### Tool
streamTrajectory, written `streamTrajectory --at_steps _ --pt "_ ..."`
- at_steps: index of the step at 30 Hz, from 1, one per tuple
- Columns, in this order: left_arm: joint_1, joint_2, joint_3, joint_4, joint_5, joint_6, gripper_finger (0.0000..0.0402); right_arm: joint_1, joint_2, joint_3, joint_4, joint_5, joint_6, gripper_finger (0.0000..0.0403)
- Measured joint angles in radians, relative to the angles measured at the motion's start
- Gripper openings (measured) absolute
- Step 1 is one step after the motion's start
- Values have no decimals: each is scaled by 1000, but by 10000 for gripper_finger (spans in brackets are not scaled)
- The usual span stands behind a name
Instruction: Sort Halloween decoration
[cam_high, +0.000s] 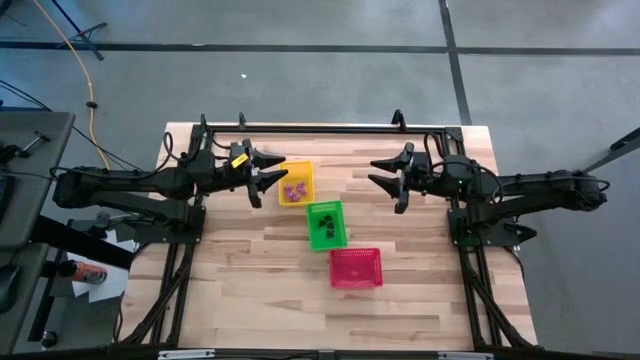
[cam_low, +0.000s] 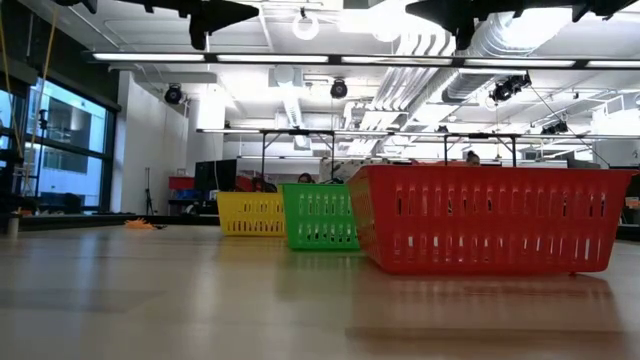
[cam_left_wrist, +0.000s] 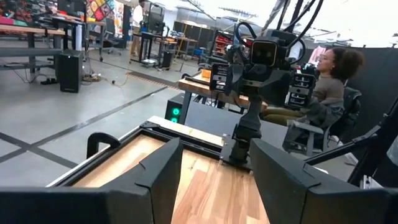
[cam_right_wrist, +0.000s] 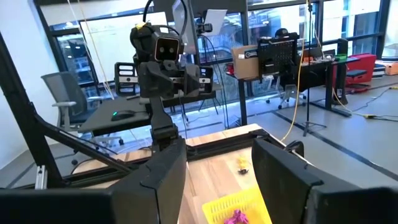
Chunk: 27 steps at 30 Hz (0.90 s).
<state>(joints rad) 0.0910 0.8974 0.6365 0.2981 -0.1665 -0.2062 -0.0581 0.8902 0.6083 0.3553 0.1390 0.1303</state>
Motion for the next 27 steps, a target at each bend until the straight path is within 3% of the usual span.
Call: streamTrajectory --at_steps 8,11,15,19,22,24,27 --pt "0 0 0 -15 0 -7 179 0 0 0 1 0 0 178" --pt "2 0 7 -33 -6 -112 179 0 0 0 1 0 0 178" --pt "39 35 113 -282 -48 -181 179 0 0 0 1 0 0 178" --pt "183 127 295 -714 -190 -180 176 0 0 0 1 19 0 178" --pt "352 206 353 -913 -255 -219 173 -1 0 0 1 19 0 178" --pt "457 255 353 -961 -238 -277 173 -1 0 0 1 19 5 178" --pt "592 340 336 -1018 -134 -405 173 -1 0 0 1 19 49 178"
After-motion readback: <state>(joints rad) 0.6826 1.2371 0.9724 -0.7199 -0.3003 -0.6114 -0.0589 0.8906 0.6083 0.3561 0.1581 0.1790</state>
